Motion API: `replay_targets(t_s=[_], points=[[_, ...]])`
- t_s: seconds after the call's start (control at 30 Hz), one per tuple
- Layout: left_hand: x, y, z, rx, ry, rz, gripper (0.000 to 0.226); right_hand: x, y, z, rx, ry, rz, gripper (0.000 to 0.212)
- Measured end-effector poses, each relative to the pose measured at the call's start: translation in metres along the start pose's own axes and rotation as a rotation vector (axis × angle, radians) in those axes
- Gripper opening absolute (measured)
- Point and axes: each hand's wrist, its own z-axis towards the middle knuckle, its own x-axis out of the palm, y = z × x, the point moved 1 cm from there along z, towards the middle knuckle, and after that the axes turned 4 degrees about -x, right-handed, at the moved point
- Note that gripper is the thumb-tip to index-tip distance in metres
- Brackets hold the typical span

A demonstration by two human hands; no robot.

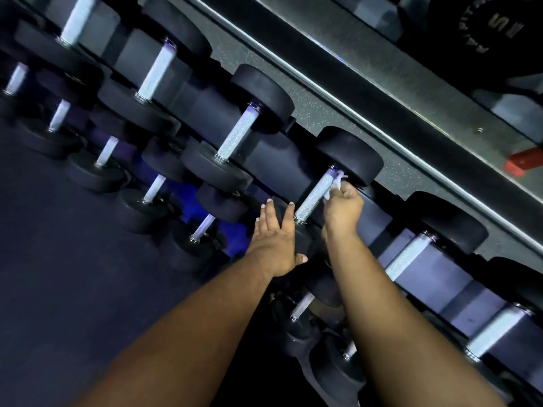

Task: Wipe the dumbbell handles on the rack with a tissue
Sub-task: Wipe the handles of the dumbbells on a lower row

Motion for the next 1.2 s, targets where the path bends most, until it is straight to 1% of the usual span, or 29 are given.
replay_targets(t_s=[0.03,0.07,0.13,0.17,0.2,0.27,0.37,0.4,0.43,0.47,0.53,0.6,0.67,0.73,0.83,0.87,0.93,1.0,1.07,1.13,1.2], points=[[0.0,0.0,0.0,0.002,0.002,-0.003,0.126,-0.001,-0.001,-0.005,-0.024,0.016,-0.112,0.024],[0.0,-0.001,-0.001,0.002,0.002,-0.004,0.126,-0.006,-0.006,-0.014,-0.045,0.065,-0.227,0.021],[0.0,-0.001,-0.001,0.0,-0.005,-0.003,0.126,-0.017,-0.02,-0.034,-0.015,0.216,-0.396,0.018],[0.0,-0.001,-0.001,0.0,-0.005,-0.004,0.126,-0.021,-0.025,-0.041,0.005,0.283,-0.436,0.019],[0.0,-0.001,-0.001,-0.002,-0.002,-0.007,0.126,-0.024,-0.026,-0.042,0.016,0.316,-0.451,0.021],[0.0,0.0,-0.001,-0.004,0.002,-0.008,0.125,-0.018,-0.013,-0.034,0.035,0.285,-0.287,0.024],[-0.001,0.0,-0.001,-0.001,0.011,-0.005,0.125,-0.004,0.013,-0.009,0.08,0.105,0.017,0.028],[-0.001,0.0,-0.001,0.001,0.009,-0.007,0.125,-0.001,0.018,-0.003,0.114,0.061,0.097,0.026],[-0.001,0.0,-0.001,0.001,0.008,-0.011,0.125,0.001,0.019,-0.001,0.158,0.06,0.159,0.024],[0.0,0.0,-0.001,0.001,0.01,-0.013,0.125,0.002,0.018,-0.003,0.206,0.088,0.195,0.021],[0.0,0.0,0.0,-0.003,0.012,-0.009,0.125,-0.001,0.014,-0.011,0.247,0.205,0.248,0.012],[0.0,0.0,0.001,-0.002,0.014,-0.001,0.125,-0.004,0.017,-0.018,0.239,0.281,0.34,0.019],[0.0,0.001,0.0,0.002,0.01,0.002,0.125,0.0,0.022,-0.013,0.237,0.221,0.378,0.026],[0.0,0.001,-0.001,0.009,0.002,-0.003,0.125,0.005,0.024,-0.003,0.287,0.177,0.384,0.032],[0.0,0.001,-0.002,0.014,-0.009,-0.007,0.125,0.008,0.02,0.008,0.368,0.27,0.491,0.014],[0.0,0.001,-0.001,0.014,-0.006,-0.008,0.125,0.006,0.02,0.007,0.377,0.31,0.496,0.011],[0.002,0.002,0.0,0.016,-0.012,-0.004,0.125,-0.001,0.018,-0.003,0.33,0.318,0.403,0.01],[0.003,0.003,0.0,0.019,-0.016,-0.006,0.125,-0.007,0.009,-0.018,0.248,0.248,0.266,0.011],[0.004,0.003,0.0,0.022,-0.019,-0.003,0.125,-0.008,0.003,-0.032,0.205,0.216,0.175,0.011],[0.002,0.002,-0.001,0.018,-0.016,-0.007,0.125,-0.005,0.003,-0.032,0.231,0.237,0.119,0.014],[0.001,0.002,-0.001,0.016,-0.01,-0.009,0.125,-0.001,0.01,-0.025,0.325,0.339,0.033,0.013]])
